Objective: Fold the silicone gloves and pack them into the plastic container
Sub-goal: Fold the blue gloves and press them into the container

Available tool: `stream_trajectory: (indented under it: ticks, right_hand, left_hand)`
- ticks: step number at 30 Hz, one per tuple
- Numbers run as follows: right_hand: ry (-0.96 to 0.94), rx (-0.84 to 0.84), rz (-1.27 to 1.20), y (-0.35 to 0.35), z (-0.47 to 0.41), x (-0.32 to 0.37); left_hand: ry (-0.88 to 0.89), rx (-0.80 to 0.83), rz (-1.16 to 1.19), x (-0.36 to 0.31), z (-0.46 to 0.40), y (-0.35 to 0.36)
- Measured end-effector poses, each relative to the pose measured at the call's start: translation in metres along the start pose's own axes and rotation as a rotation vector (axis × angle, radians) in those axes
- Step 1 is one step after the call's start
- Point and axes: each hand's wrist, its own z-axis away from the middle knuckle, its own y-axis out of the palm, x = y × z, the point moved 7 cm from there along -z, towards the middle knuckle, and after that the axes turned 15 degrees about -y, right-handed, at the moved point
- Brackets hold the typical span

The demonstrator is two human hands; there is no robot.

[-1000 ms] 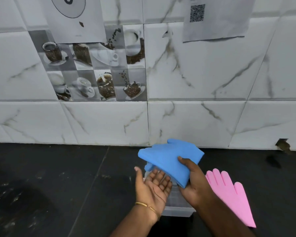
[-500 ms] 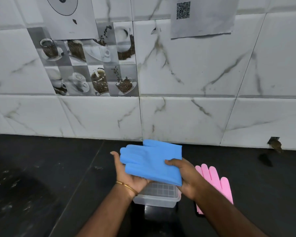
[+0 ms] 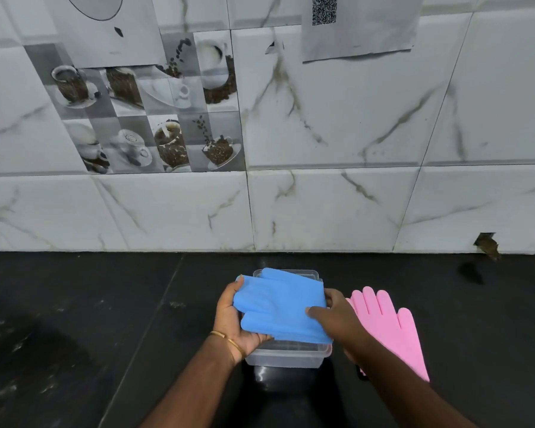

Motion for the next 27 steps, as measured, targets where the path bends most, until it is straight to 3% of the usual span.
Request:
stream_trajectory:
  ticks: [8, 14, 27]
  right_hand:
    - [-0.198, -0.048, 0.683, 0.008, 0.012, 0.002]
    - [-0.322, 0.074, 0.843, 0.035, 0.008, 0.016]
    - [-0.242, 0.268, 1.188, 0.063, -0.015, 0.014]
  left_hand:
    - [-0.053, -0.055, -0.017, 0.010, -0.017, -0.018]
    - [-0.092, -0.086, -0.027, 0.014, -0.024, -0.027]
    - [-0.211, -0.292, -0.028, 0.016, -0.046, -0.037]
